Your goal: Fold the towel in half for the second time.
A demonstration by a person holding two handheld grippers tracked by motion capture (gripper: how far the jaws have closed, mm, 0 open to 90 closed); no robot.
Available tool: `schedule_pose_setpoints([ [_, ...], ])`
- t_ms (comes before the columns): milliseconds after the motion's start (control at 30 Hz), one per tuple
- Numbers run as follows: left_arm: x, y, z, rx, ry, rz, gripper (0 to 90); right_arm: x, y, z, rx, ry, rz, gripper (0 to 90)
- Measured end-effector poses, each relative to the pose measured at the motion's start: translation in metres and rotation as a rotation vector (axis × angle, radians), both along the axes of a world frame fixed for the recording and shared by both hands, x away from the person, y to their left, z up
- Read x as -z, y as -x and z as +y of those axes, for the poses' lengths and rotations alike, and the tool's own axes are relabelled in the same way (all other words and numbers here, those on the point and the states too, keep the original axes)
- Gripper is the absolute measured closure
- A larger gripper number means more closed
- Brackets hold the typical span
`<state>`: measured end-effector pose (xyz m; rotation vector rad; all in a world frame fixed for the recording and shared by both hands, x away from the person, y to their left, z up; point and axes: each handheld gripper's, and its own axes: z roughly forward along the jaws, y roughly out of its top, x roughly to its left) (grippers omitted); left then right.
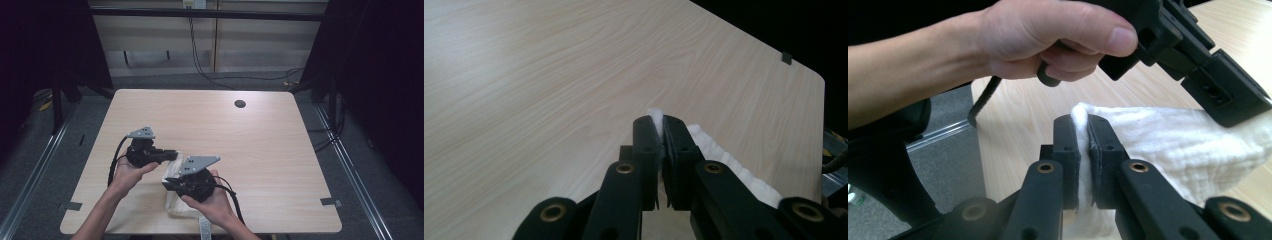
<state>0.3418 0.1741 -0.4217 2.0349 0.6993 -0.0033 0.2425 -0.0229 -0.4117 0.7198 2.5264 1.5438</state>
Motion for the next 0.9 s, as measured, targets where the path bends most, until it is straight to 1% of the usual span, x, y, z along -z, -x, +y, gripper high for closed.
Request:
schedule_pose_setpoints([
  [33, 0.001, 0.0, -0.003, 0.008, 0.0, 0.002, 85.6, 0.001, 0.002, -0.002, 0.009, 0.002, -0.001, 84.4],
  [133, 0.007, 0.002, -0.014, 0.03, -0.009, 0.017, 85.6, 0.006, 0.005, -0.008, 0.014, 0.007, 0.01, 84.4],
  [267, 0.019, 0.001, -0.028, 0.046, -0.034, 0.044, 85.5, 0.016, 0.009, -0.015, 0.029, 0.024, 0.025, 84.3],
  [300, 0.02, 0.001, -0.03, 0.049, -0.045, 0.042, 85.5, 0.019, 0.01, -0.017, 0.036, 0.028, 0.029, 84.3],
  [333, 0.023, 0.0, -0.033, 0.052, -0.045, 0.052, 85.5, 0.021, 0.01, -0.018, 0.042, 0.028, 0.033, 84.3],
  [367, 0.024, 0.0, -0.034, 0.054, -0.045, 0.053, 85.5, 0.024, 0.012, -0.022, 0.053, 0.026, 0.045, 84.3],
  [433, 0.027, -0.001, -0.037, 0.047, -0.043, 0.067, 85.4, 0.029, 0.013, -0.027, 0.064, 0.027, 0.051, 84.3],
  [467, 0.027, -0.001, -0.037, 0.047, -0.043, 0.067, 85.2, 0.029, 0.013, -0.027, 0.064, 0.027, 0.051, 84.3],
  [500, 0.03, -0.001, -0.039, 0.053, -0.057, 0.074, 85.2, 0.031, 0.014, -0.03, 0.069, 0.031, 0.058, 84.3],
  [533, 0.033, -0.001, -0.042, 0.05, -0.048, 0.084, 85.0, 0.037, 0.017, -0.035, 0.083, 0.054, 0.063, 84.3],
  [667, 0.04, -0.001, -0.048, 0.064, -0.056, 0.096, 84.8, 0.045, 0.018, -0.042, 0.1, 0.068, 0.08, 84.0],
  [700, 0.041, -0.001, -0.05, 0.069, -0.059, 0.105, 84.4, 0.047, 0.019, -0.044, 0.104, 0.071, 0.086, 83.8],
  [733, 0.044, -0.001, -0.052, 0.067, -0.067, 0.108, 83.8, 0.048, 0.02, -0.045, 0.107, 0.077, 0.089, 83.5],
  [800, 0.049, 0.0, -0.055, 0.066, -0.083, 0.11, 81.6, 0.053, 0.02, -0.047, 0.114, 0.084, 0.13, 83.0],
  [833, 0.05, 0.001, -0.056, 0.069, -0.083, 0.119, 81.7, 0.057, 0.02, -0.049, 0.12, 0.092, 0.147, 82.5],
  [900, 0.052, 0.001, -0.057, 0.075, -0.08, 0.121, 81.6, 0.062, 0.021, -0.052, 0.126, 0.105, 0.154, 81.4],
])
